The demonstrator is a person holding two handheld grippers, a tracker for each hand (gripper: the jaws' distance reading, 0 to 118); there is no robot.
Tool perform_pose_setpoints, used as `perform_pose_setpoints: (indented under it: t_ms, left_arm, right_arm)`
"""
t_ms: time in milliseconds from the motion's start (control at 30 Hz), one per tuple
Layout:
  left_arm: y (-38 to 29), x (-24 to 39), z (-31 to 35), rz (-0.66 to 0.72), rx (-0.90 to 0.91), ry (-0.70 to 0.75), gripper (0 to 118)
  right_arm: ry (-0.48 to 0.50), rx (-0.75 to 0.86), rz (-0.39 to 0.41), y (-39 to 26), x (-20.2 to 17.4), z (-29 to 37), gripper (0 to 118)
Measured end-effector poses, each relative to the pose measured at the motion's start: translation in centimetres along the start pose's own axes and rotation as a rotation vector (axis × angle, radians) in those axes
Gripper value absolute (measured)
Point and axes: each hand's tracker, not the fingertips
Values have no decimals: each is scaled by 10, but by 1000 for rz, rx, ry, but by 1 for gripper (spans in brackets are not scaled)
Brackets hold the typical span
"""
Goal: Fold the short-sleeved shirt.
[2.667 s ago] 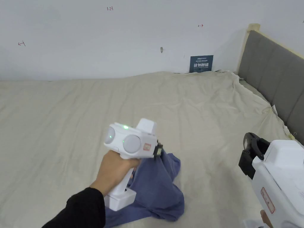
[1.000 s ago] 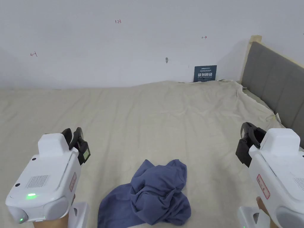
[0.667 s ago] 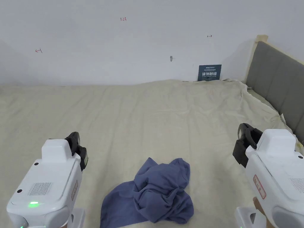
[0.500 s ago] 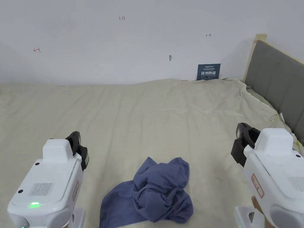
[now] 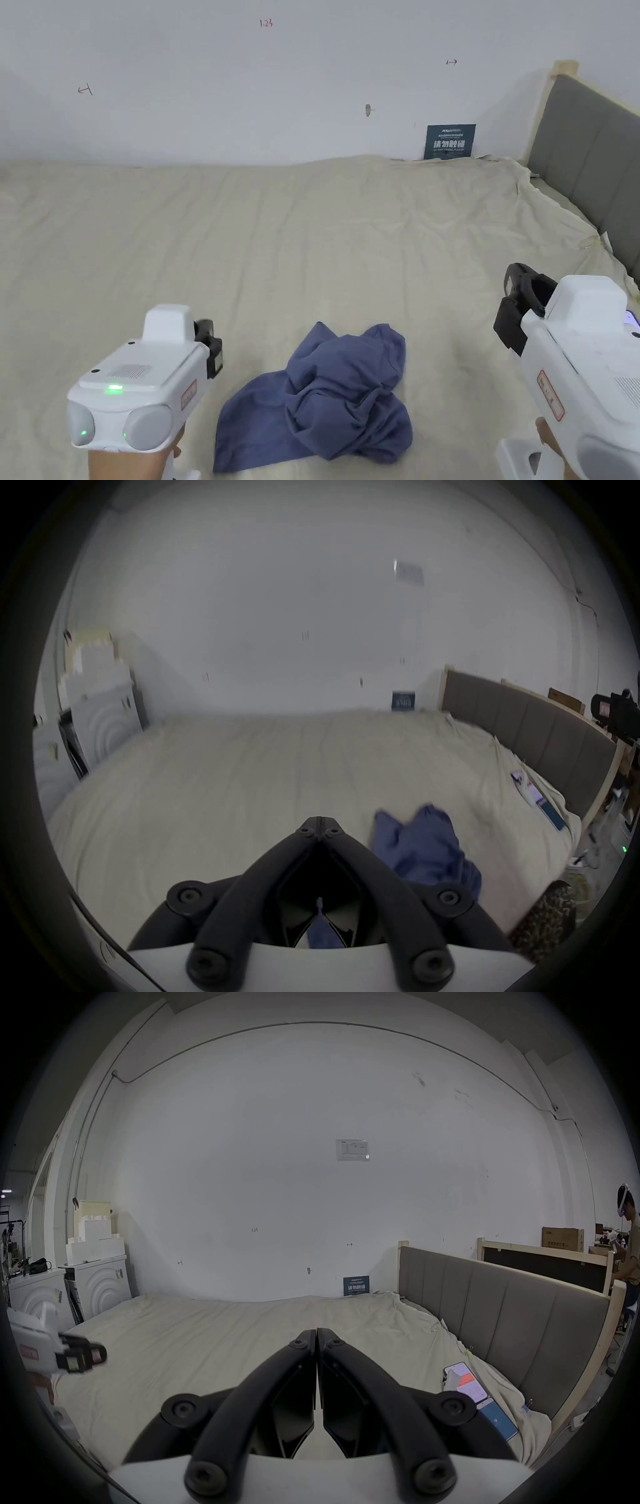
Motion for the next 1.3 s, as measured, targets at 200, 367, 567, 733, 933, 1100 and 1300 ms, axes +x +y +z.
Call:
perform_pose_setpoints:
  t_ms: [200,367,567,733,933,1100,1300]
  left_arm:
    - [-49,-3,-38,114,-223,-30,0]
    - [-81,-2,-63,117,-363,-18,0]
    - [-100,-1,-87,148,-502,7,65]
    - [-107,3,-94,136,-527,39,75]
    - [-119,9,-105,85,-585,64,43]
    - [-115,12,-104,71,-571,36,4]
    - [-99,6,-82,92,-440,-35,1]
  right_arm:
    - [4,-35,2,-10,0,-3,0]
    - [-2,-68,-3,-19,2,-6,0]
    - [-8,-100,-8,-28,6,-11,0]
    - [-11,-111,-14,-29,7,-13,0]
    - [-11,-118,-16,-30,7,-17,0]
    - [-8,-131,-11,-34,7,-23,0]
    - [6,-170,-4,-44,11,-46,0]
